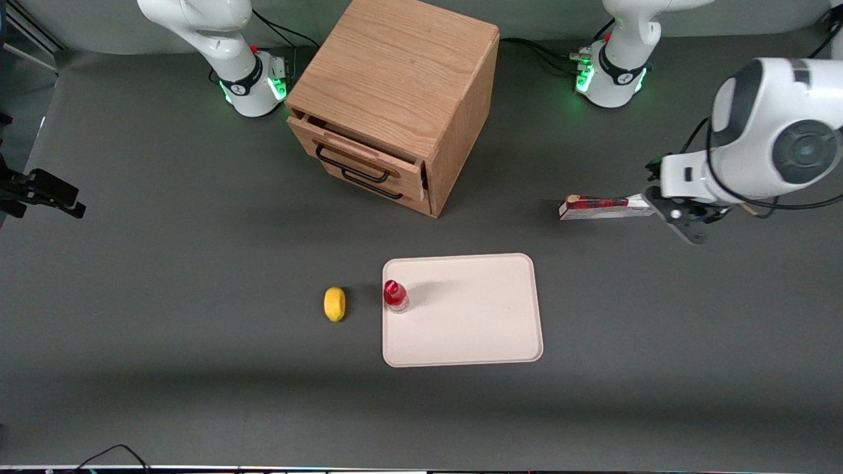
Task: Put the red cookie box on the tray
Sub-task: 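Move the left gripper over the red tartan shortbread box, then lower the left gripper and close it around the shortbread box's end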
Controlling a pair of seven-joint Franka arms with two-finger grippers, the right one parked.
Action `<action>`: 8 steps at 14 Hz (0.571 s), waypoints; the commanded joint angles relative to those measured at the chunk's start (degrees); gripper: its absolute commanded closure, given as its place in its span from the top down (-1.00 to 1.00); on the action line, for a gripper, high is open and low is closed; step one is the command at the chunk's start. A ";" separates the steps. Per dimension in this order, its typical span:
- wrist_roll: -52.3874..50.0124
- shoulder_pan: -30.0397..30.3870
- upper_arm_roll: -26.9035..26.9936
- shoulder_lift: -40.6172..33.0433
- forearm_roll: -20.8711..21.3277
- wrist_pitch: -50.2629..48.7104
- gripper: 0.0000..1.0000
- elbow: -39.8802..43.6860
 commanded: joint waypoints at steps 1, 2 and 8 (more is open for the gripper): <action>6.39 0.22 -1.19 -4.43 0.81 6.52 1.00 -10.46; 9.54 0.39 -1.19 -5.05 0.72 9.68 1.00 -13.63; 16.34 1.45 -0.93 -5.06 -0.42 36.56 1.00 -31.65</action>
